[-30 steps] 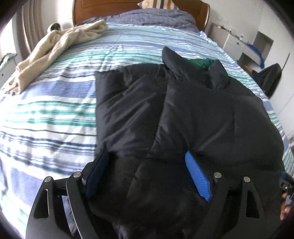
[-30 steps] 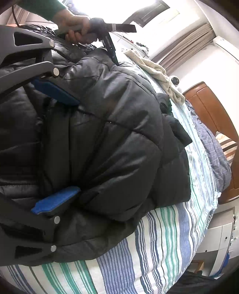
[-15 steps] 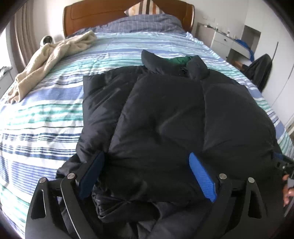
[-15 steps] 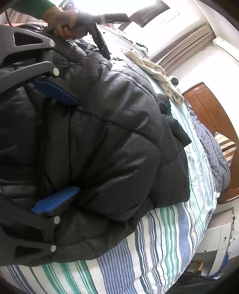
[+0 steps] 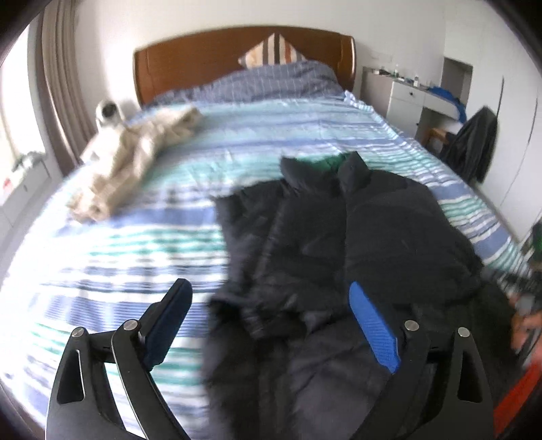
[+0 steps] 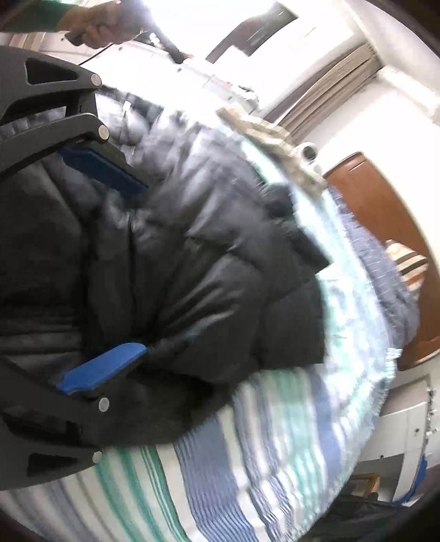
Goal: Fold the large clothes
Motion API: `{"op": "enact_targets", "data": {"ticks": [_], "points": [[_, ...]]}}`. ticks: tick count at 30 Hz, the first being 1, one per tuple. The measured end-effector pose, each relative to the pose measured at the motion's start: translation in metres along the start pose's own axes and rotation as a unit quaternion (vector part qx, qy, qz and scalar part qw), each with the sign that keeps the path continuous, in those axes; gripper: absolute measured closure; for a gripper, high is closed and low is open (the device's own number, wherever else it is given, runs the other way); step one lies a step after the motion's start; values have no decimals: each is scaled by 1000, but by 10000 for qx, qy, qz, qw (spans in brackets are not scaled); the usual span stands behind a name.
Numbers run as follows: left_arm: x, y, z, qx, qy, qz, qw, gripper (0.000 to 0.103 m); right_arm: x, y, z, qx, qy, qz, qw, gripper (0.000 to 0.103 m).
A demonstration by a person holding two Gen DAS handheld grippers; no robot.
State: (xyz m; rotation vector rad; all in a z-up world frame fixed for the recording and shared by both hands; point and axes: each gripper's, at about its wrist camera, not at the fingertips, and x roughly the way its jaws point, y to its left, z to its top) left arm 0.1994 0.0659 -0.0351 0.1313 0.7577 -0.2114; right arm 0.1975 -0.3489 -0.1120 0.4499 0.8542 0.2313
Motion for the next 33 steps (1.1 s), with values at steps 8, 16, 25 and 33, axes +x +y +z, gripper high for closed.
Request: {"op": "enact_targets", "data": {"ticks": [8,16,25,33], "points": [[-37,-27,-37,328,352,-495,9976,3,-74,13,-15,-892,355,-658,9932,11],[0,-77,-102,20,977,-929,9909,3,-84,37,-58,-1476,786,-740,9831,11],[10,-87,-150,-51,1250,-757,9892,1,-62,31,-99,-1263,1235,-770,9813,11],[23,-95,-165,274,1182,-563,9910,0,-31,23,-125,-1351,1456,-882,9761,9]]}}
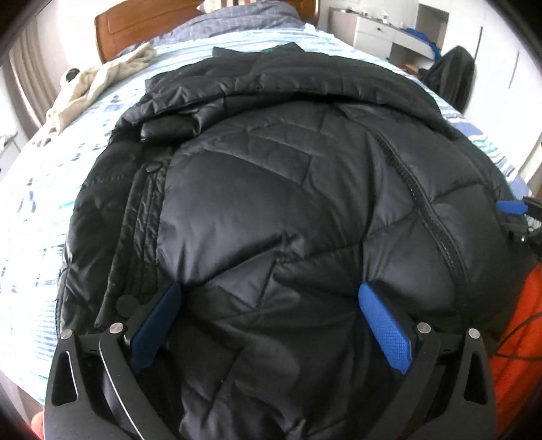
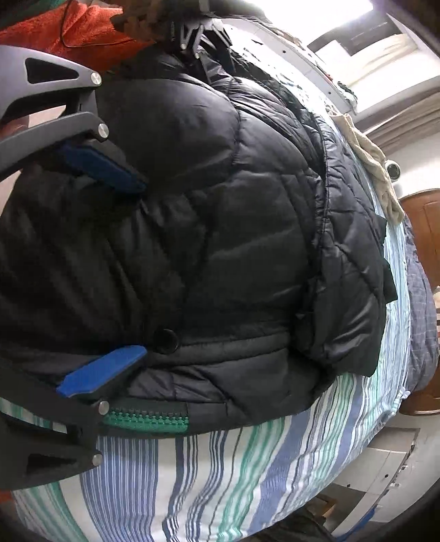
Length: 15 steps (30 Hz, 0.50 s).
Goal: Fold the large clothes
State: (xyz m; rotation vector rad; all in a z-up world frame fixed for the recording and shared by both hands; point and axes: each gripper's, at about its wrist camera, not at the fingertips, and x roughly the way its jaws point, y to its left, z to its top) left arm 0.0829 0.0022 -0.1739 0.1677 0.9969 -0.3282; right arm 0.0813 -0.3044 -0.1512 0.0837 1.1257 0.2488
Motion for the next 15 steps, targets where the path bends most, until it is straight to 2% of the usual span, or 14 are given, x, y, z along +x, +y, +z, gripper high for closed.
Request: {"op": "enact_targets", "data": {"ticks": [4,7,9,11,13,15], "points": [[-25,7,-7,-60,213,-122,9997,2,-21,0,-3,-9,142,-7,9999,9],[-59,18,-25,62,241,8,9997,2,-53,-9,-16,-37,127,19,9999,9],[-86,35,-38,-34,154,104,9998,1,-74,-21,-23,35,76,-27,10000,9],[-101,60,-46,-441,91,72,9990,1,-90,-40,-28,266,23,-36,9996,9],[-101,85,-55,-1004,155,-150,9947,1,-91,-63,-34,658,46,157,9977,9],[-80,104,-64,-1577,497,-431,9853,1,-80,-80,-40,1015,192,333,9941,9]]}}
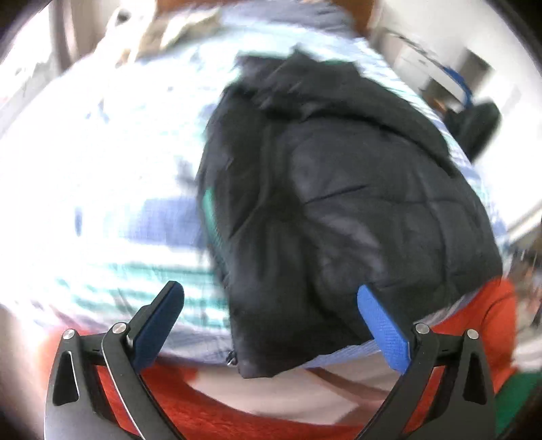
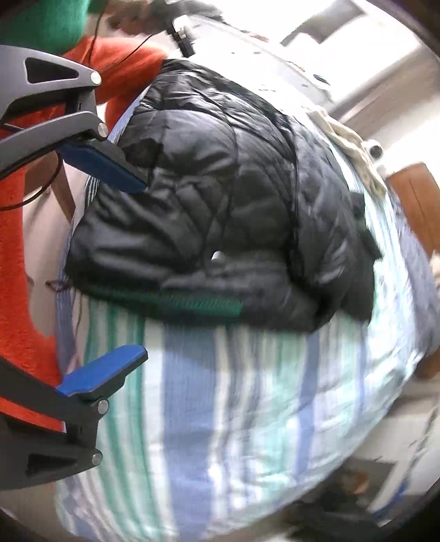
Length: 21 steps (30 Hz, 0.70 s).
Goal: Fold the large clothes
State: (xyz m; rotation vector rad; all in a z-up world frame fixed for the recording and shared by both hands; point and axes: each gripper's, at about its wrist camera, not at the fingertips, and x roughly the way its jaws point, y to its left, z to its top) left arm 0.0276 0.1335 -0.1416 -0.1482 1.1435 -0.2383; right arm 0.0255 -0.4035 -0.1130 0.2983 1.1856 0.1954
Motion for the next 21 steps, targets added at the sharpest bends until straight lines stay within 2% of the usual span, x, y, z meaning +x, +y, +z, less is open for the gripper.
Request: {"op": "enact_targets", "data": {"ticks": [2,4,6,8,9,10,12,14,18,21], "points": [[26,9,-2,-294,335,-377,9983,2,16,-10,-2,225,152,270,9993,9],[42,12,-7,-446,543,-425,9966,3,27,-12,-5,333,210,604,9974,9],[45,10,-10,-495,581,-471,9960,7,33,-10,-5,416,241,892,9949,11],[45,10,-13,-579,658,-654,9940,25,36,-1,-3,383,309,1097,9927,39],[44,11,-14,-638,718,-784,9923,44,37,2,0,298,331,930,9947,70],[44,12,-15,-693,773,-865,9908,65,37,4,2,266,360,872,9952,76],[38,11,-15,-809,843,-1053,9876,80,34,5,6,376,360,1040,9932,84],[20,6,-10,-726,736,-1028,9893,85,20,9,12,408,277,1168,9919,86],[-21,-4,0,-460,359,-1062,9926,86,-27,13,22,389,-95,1450,9886,87],[-42,-2,-6,-405,341,-1181,9916,86,-50,12,14,393,-98,1552,9871,87]]}}
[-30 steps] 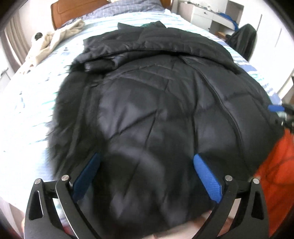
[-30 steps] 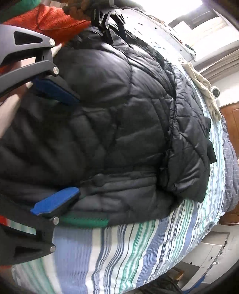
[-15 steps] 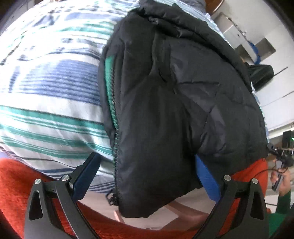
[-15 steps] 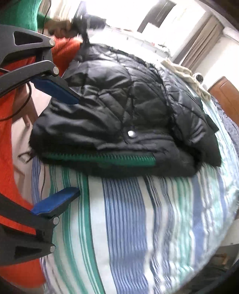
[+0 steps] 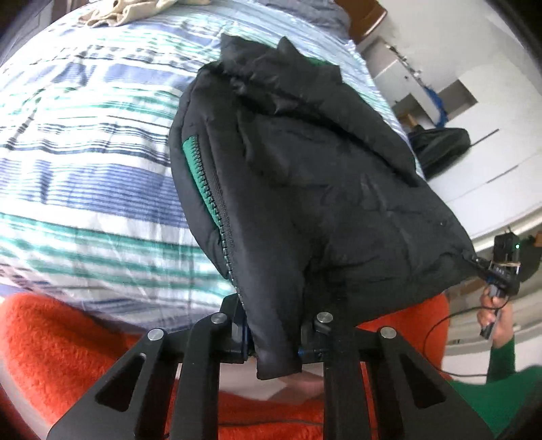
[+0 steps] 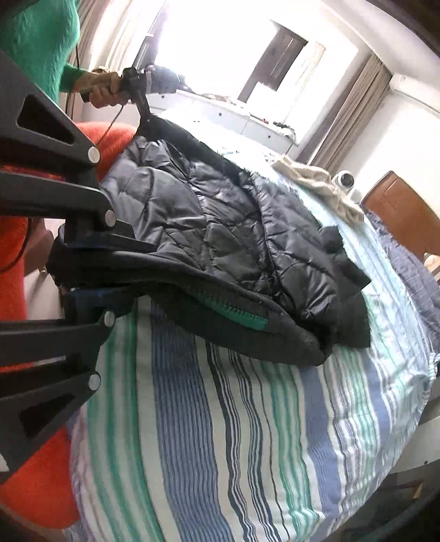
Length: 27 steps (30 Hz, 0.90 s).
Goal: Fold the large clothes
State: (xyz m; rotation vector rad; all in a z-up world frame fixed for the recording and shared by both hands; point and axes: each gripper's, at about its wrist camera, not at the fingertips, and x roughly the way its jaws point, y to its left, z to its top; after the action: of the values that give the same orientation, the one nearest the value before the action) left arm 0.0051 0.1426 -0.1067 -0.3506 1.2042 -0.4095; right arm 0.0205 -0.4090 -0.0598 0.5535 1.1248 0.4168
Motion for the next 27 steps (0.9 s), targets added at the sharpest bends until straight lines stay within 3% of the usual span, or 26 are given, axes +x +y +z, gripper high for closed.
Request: {"op": "enact_targets", "data": {"ticks": [4,7,10,12,14,18,20,23,27], "points": [[-10,5,-37,-78,370,64,9993,86,-9,5,-32,266,294,1,9992,87],[-33,9,-72,-242,757,-34,9968,86,-30,12,-60,708,417,250,9963,87],[-77,6,-71,-382,683,-295,9965,86,-63,33,-64,930,201,666,9932,87],[-118,-5,-46,-271,130,-489,9984,86,-80,45,-50,836,-65,829,9930,87],[-135,-13,-11,-133,-410,-674,9968,86,-85,51,-21,681,-443,1005,9916,87],[-113,-11,61,-146,-985,-952,9905,86,-55,25,52,715,-912,1234,9856,87],[-77,-7,110,-172,-1074,-942,9896,86,-24,1,90,964,-1029,1299,9815,87],[-18,3,160,-229,-1007,-474,9935,84,29,-37,135,1285,-1041,1121,9798,87],[38,10,185,-340,-537,-41,9980,79,94,-86,157,1937,-875,1019,9718,85]]}}
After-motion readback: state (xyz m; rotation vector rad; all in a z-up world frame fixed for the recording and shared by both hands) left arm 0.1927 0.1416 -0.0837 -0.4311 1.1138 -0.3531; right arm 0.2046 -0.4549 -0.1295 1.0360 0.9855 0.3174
